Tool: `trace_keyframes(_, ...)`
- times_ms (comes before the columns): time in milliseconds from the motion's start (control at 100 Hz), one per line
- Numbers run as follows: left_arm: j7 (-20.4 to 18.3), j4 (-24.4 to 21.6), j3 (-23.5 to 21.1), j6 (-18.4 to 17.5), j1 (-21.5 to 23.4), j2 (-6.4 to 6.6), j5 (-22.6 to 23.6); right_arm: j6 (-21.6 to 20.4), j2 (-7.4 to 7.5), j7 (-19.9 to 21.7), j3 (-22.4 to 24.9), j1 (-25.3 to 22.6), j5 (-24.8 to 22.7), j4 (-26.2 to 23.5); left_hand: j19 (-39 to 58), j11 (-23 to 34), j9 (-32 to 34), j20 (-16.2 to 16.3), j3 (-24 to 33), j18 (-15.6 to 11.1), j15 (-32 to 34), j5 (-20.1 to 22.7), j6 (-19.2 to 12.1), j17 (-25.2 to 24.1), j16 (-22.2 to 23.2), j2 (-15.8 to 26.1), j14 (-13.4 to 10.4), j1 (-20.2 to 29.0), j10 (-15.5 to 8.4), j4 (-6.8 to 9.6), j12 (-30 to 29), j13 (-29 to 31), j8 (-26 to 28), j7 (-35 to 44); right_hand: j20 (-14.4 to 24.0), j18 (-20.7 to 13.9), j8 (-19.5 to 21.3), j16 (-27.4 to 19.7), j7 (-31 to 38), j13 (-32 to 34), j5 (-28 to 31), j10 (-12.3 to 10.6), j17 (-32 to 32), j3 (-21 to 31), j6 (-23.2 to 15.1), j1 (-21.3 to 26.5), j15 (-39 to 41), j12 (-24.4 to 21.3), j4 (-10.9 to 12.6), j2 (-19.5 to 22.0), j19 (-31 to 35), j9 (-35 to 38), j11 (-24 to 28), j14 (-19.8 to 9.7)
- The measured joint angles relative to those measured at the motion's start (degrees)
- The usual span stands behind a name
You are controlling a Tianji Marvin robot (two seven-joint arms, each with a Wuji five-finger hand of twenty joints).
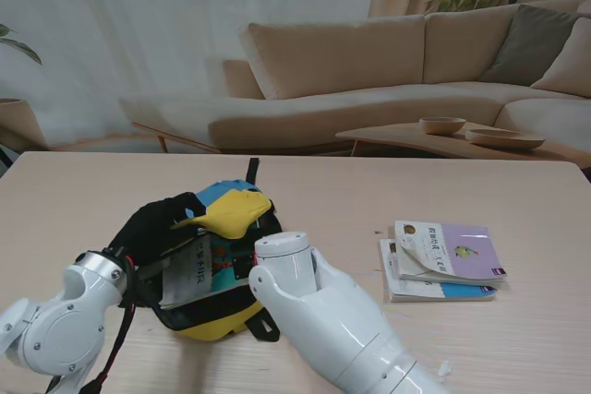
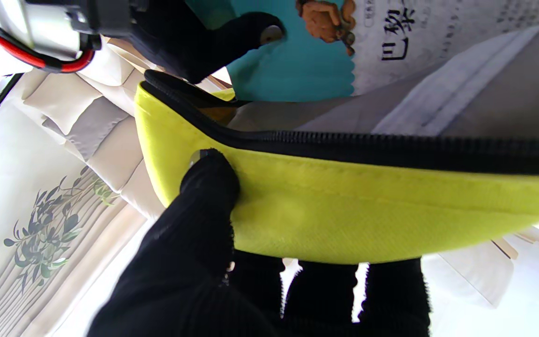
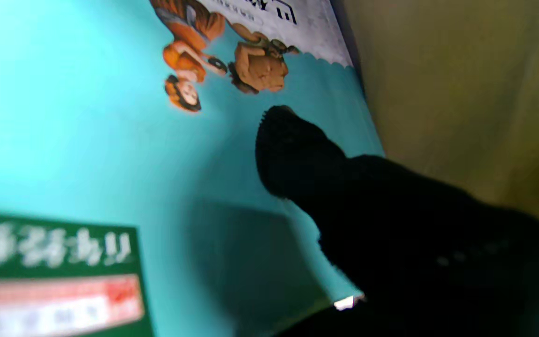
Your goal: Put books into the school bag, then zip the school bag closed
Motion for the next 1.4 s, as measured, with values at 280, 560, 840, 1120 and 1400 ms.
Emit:
trace_keyframes(280,-0.60,-0.24,0.22,-0.07,0.08,0.03,-0.83,-1.90,-3.29,-3.92,-2.43,2.45,0.57,5.53,0.00,-0.01,0.00,0.01,0.00,0.00,-0.01,0.00,0.01,0.00,0.01,0.00,0.00,0.00,0.01,0.00,0.06,0.00,0.02,0.00,0.32,0.00,-0.01,-0.01,-0.02,0.00,0.00,0.00,0.00,-0.01,0.00,0.00,-0.17,-0.17,-0.01,0.10,-0.02,0.00,0.00,-0.03)
trace_keyframes(560,-1.05,-0.67,-0.06,-0.42,0.44,0.10,-0.90,-5.26,-6.32,-7.21,-4.16,5.31,2.89,11.93,0.00,-0.03,0.00,0.02,0.00,0.00,-0.01,0.00,0.02,0.00,0.01,0.00,0.00,0.01,0.09,0.00,0.05,0.00,0.13,0.00,-0.22,-0.09,-0.18,-0.47,-0.02,0.01,0.00,-0.09,0.00,-0.02,0.02,0.00,-2.18,-1.10,-0.02,0.65,-0.03,0.00,-0.61,-0.29)
trace_keyframes(840,-0.88,-1.72,-0.26,0.28,1.33,0.14,1.38,-6.45,-7.77,-9.35,-4.11,6.48,2.97,14.28,0.00,-0.05,-0.01,0.07,0.00,0.00,-0.01,-0.01,0.03,0.27,0.60,0.00,0.00,0.02,0.16,0.00,0.05,0.00,0.60,0.00,-1.31,-0.10,-0.23,-0.55,-0.02,0.01,0.00,-0.13,-0.02,-0.02,0.02,0.00,-2.99,-1.71,-0.04,0.69,-0.82,0.00,-0.62,-0.32)
trace_keyframes(1120,-1.64,-2.21,-0.13,1.56,1.21,0.26,2.82,-8.42,-8.48,-12.48,-4.01,7.11,3.30,15.75,0.00,-0.05,-0.01,0.52,0.00,0.00,0.05,-0.02,0.03,0.92,1.22,0.00,0.00,0.02,0.16,0.00,0.02,0.08,0.85,0.00,-1.86,-0.10,-0.23,-1.21,-0.02,0.01,0.00,-0.15,-0.02,-0.02,0.02,0.00,-3.01,-1.91,-0.04,0.69,-1.31,0.00,-0.62,-0.38)
trace_keyframes(1400,-2.65,-2.85,-0.39,1.64,1.45,0.43,2.07,-12.13,-9.39,-15.66,-4.50,8.22,6.60,17.52,0.00,-0.05,-0.01,0.74,0.00,0.00,0.10,-0.02,0.03,1.53,1.37,0.00,0.00,0.02,0.67,0.00,0.01,0.13,0.85,0.00,-1.91,-0.15,-0.23,-1.22,-0.02,0.02,0.00,-0.32,-0.06,-0.03,0.02,0.00,-4.13,-2.25,-0.04,0.70,-2.04,-0.71,-0.52,-0.55)
